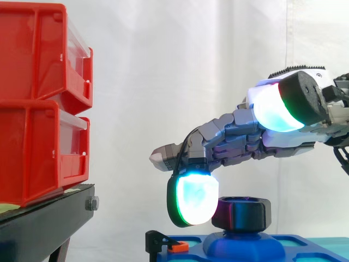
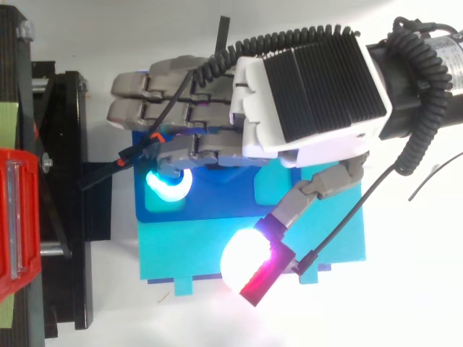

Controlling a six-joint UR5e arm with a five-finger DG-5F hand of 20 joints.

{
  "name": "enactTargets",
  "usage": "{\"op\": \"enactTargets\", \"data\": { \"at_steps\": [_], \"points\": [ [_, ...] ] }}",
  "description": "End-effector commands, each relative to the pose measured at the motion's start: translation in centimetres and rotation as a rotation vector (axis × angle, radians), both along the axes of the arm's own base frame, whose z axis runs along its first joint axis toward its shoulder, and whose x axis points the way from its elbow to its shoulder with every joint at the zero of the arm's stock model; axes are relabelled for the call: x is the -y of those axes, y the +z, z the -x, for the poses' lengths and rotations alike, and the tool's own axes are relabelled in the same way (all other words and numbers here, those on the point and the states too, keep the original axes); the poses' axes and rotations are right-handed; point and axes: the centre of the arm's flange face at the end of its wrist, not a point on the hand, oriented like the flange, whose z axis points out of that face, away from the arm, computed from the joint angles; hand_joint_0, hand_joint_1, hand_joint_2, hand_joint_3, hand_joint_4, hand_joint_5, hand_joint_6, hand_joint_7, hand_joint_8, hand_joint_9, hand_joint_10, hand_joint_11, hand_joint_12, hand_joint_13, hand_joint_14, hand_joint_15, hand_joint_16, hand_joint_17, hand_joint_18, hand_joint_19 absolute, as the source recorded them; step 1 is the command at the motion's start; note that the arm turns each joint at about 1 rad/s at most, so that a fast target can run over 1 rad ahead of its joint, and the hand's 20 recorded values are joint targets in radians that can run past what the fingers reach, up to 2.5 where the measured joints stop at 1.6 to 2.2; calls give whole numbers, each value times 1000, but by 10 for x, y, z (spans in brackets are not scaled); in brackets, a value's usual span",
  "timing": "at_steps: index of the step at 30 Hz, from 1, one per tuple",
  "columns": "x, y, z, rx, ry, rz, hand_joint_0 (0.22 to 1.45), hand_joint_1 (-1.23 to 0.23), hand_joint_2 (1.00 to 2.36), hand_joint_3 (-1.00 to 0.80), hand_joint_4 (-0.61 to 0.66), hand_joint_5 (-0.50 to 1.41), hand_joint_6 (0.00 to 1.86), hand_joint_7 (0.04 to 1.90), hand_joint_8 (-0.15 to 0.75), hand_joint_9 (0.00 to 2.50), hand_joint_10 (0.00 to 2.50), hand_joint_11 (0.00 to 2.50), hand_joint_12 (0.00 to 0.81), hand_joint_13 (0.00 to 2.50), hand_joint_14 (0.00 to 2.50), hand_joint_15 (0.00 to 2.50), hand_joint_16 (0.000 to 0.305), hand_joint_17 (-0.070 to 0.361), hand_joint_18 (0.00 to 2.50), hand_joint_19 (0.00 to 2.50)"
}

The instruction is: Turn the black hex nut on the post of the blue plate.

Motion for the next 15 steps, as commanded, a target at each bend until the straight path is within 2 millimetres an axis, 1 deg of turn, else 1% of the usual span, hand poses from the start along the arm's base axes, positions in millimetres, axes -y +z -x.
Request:
{"op": "enactTargets", "data": {
  "at_steps": [1,6,9,10,15],
  "points": [
    [6,1,2,0,1,1,442,-119,1000,-500,340,-202,504,1015,292,40,0,0,397,0,0,10,57,128,0,280],
    [13,1,3,0,1,0,443,-119,1000,-500,341,-202,504,1012,292,42,0,0,396,0,0,9,57,127,0,279],
    [19,0,4,-1,-2,1,443,-119,1000,-500,340,-202,504,1011,293,43,0,0,396,0,0,15,57,127,0,284],
    [27,0,6,0,-11,9,443,-119,1000,-500,341,-202,503,1012,293,46,0,0,396,0,0,13,57,127,0,277],
    [35,-1,9,-5,-12,12,444,-119,1000,-500,340,-202,504,1015,292,48,0,0,394,0,0,15,56,127,0,289]
  ]
}}
